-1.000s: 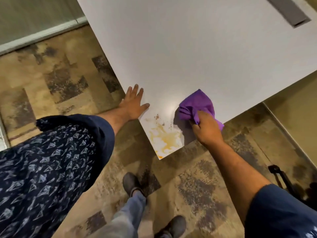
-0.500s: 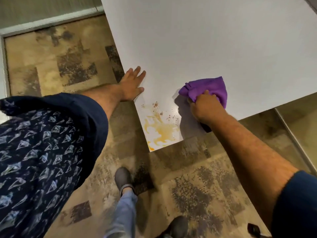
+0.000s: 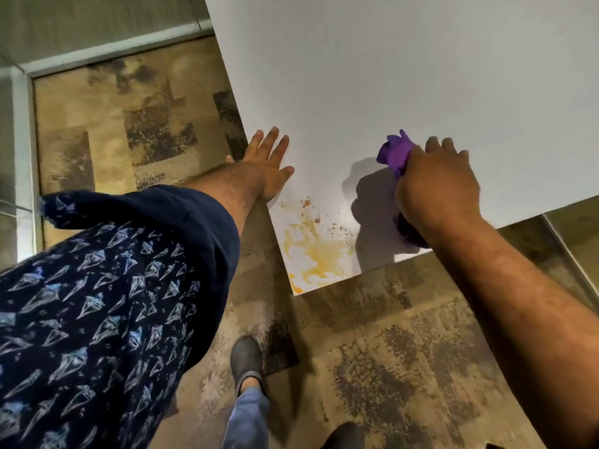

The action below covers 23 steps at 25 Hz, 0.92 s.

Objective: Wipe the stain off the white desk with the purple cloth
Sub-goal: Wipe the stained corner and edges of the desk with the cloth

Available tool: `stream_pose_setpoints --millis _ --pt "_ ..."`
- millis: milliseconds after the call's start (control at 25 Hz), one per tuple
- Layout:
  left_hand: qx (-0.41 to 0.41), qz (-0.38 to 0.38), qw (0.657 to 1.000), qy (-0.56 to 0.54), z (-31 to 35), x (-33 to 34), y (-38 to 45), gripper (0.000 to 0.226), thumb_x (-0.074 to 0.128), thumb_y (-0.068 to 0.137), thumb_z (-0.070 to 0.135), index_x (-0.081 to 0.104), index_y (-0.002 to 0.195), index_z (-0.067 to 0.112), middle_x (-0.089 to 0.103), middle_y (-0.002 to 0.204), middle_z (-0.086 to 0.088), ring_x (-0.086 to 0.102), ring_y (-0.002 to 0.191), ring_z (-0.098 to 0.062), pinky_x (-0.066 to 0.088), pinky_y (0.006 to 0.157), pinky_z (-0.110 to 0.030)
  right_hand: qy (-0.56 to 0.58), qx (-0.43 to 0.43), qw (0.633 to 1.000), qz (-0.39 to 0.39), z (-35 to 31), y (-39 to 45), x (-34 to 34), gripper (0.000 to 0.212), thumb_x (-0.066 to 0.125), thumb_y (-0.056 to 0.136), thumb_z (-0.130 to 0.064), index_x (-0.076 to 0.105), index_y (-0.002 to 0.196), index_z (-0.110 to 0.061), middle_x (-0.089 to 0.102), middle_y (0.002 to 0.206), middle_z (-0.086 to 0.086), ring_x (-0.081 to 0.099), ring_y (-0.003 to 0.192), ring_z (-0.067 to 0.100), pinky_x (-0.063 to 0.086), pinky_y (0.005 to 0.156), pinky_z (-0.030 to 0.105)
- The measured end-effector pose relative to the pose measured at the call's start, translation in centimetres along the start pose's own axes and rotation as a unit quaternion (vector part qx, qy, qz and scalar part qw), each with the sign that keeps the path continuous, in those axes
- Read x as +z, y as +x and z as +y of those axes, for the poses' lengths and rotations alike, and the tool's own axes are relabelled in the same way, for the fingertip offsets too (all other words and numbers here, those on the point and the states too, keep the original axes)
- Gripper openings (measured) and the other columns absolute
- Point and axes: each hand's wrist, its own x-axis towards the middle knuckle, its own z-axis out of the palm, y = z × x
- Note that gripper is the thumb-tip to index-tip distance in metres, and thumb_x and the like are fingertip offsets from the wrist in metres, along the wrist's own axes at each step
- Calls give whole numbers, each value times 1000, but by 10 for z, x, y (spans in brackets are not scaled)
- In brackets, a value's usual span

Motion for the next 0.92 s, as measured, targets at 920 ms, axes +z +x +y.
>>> stream_pose_setpoints --millis 920 --pt "140 25 990 -21 -42 5 39 76 40 108 46 -6 166 27 -23 173 -3 -32 155 -32 -13 128 -53 273 -199 935 -109 -120 -51 77 62 30 110 -53 9 168 -42 -2 178 -14 -10 165 17 -8 131 47"
